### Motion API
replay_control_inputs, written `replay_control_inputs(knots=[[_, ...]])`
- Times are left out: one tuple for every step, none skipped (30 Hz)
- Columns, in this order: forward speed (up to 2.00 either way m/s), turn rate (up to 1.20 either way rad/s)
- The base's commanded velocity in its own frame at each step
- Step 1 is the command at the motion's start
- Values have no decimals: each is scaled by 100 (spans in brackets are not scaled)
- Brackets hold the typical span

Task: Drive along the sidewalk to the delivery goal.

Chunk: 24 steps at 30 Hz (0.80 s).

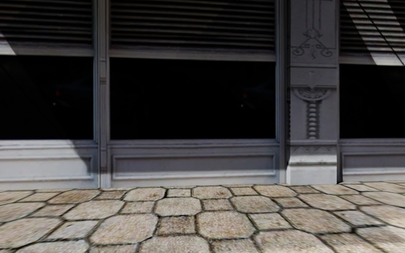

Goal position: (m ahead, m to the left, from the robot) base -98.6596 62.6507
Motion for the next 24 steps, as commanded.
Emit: replay_control_inputs(knots=[[0,0],[0,0],[0,0],[0,0],[0,0],[0,0],[0,0],[0,0],[0,0],[0,0],[0,0],[0,0],[0,0],[0,0],[0,0],[0,0],[0,0],[0,0],[0,0],[0,0],[0,0],[0,0],[0,0],[0,0]])
